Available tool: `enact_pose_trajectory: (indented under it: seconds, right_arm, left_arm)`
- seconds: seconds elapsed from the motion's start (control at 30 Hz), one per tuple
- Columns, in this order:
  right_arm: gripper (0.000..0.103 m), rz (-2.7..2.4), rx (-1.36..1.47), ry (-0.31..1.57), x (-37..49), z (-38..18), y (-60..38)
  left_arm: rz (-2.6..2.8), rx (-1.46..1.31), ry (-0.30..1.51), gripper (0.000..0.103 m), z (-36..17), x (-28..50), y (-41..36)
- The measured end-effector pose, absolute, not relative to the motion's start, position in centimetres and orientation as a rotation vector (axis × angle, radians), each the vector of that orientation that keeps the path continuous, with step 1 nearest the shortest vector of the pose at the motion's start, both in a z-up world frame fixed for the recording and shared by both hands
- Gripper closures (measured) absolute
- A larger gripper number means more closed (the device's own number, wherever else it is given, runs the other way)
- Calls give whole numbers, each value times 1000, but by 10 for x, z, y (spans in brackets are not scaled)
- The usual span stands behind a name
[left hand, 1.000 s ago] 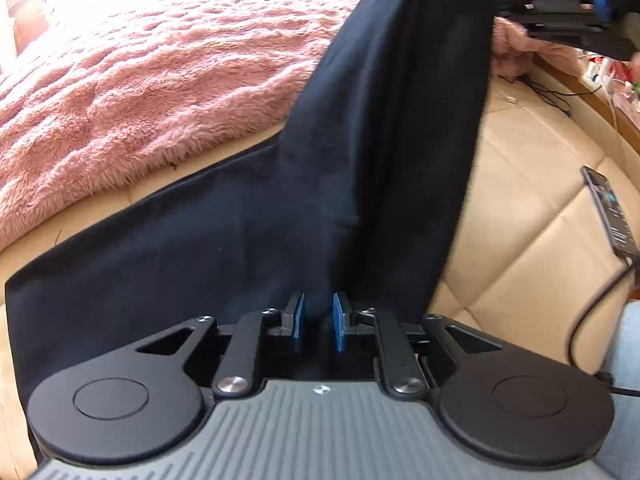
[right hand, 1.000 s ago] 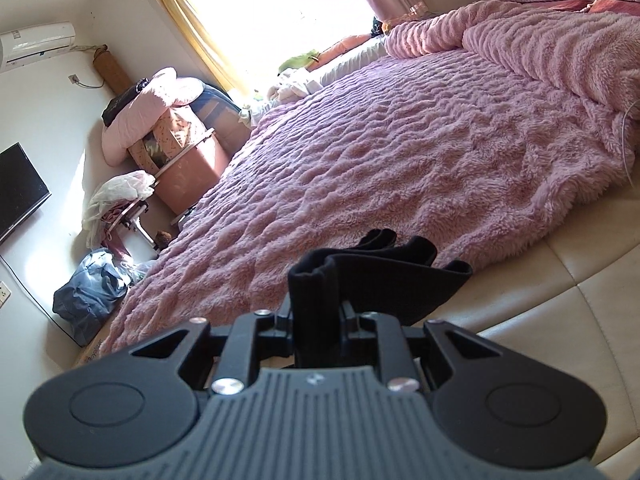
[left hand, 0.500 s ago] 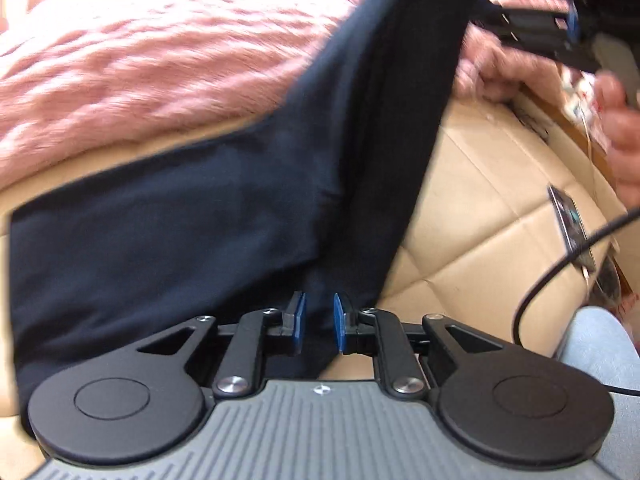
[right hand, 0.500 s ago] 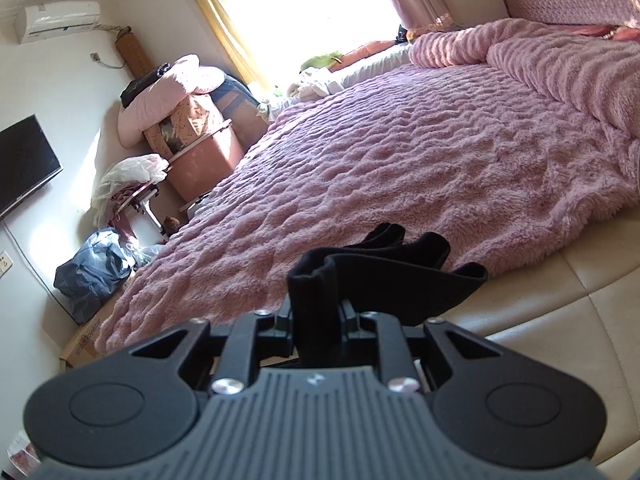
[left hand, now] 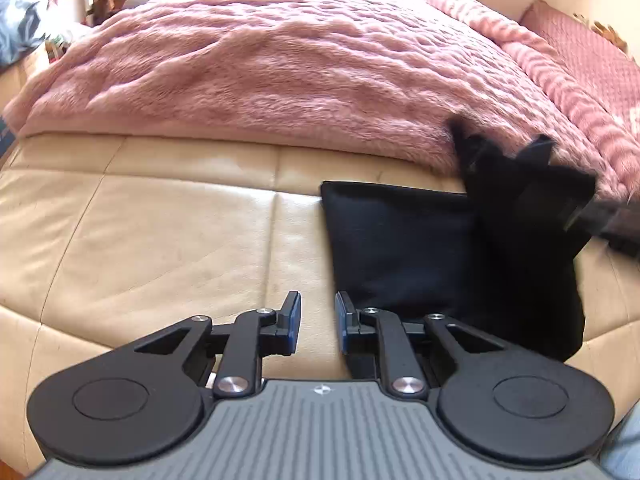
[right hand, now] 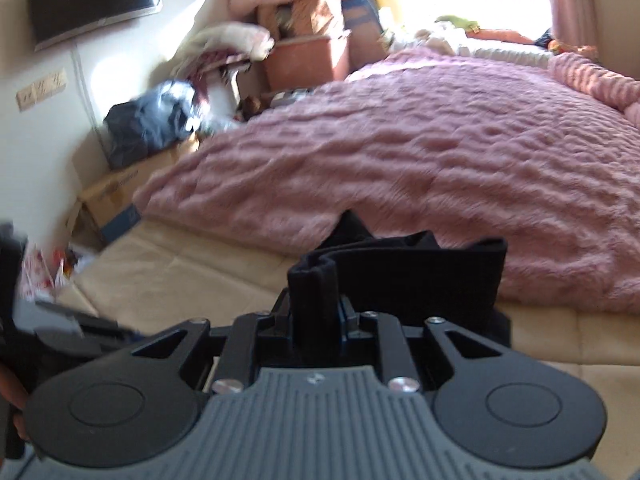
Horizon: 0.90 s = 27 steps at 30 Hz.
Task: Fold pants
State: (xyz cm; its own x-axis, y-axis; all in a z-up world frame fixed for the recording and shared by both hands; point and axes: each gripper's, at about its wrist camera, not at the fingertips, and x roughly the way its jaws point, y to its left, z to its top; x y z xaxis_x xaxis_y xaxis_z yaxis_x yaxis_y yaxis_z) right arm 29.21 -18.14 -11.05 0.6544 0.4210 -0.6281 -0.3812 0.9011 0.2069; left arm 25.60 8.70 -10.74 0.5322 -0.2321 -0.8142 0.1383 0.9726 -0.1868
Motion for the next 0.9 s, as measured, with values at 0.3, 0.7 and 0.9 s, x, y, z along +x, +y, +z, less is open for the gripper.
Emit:
enact_pose_trajectory:
  seconds: [0.3, 0.7, 0.9]
  right_arm:
    - [88, 515, -122, 895, 290, -176, -128]
    - [90, 476, 125, 734, 297, -99, -181]
    - [91, 599, 23, 744, 285, -111, -151]
  left_arm:
    - [-279, -242, 986, 80, -124, 258, 102]
    - [-309, -431, 1007, 75, -139, 276, 107]
    - [-314, -418, 1041, 75, -150, 277, 105]
